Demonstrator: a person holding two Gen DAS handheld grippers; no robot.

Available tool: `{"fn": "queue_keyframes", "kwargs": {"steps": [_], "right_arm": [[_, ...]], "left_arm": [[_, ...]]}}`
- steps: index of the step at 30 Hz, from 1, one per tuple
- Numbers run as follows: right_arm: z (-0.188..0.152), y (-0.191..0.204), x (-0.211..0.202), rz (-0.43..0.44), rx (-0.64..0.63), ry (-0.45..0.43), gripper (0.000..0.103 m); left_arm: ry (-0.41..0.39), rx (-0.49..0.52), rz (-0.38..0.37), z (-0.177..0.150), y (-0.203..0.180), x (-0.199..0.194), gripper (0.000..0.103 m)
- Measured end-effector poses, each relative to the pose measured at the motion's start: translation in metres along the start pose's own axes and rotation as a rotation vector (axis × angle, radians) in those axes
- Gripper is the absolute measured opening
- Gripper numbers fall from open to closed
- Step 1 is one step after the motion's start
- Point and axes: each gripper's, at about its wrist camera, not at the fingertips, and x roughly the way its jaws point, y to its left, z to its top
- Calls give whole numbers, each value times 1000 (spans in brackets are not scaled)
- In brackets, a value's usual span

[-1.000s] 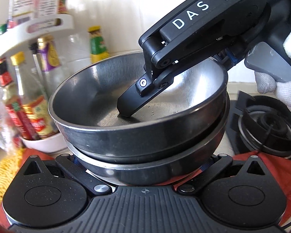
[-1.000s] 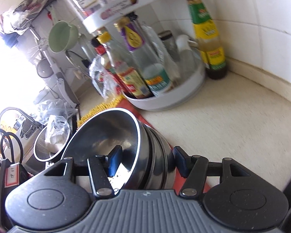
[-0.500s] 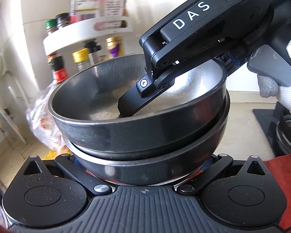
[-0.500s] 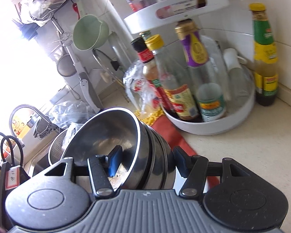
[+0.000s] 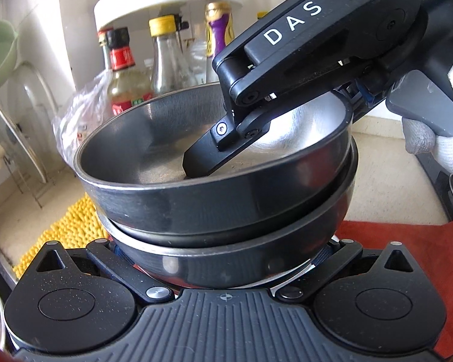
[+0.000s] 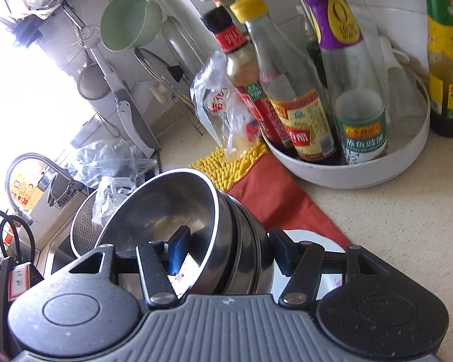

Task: Organize plates and bowls
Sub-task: 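Carry the bowl stack with the right gripper over the white floral plates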

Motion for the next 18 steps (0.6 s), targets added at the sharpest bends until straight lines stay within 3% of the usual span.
{"fn": "queue_keyframes", "kwargs": {"steps": [18], "right_arm": [[-23, -25, 28, -44, 77, 53, 58]], "left_arm": [[65, -21, -65, -24, -1, 33, 103]]}}
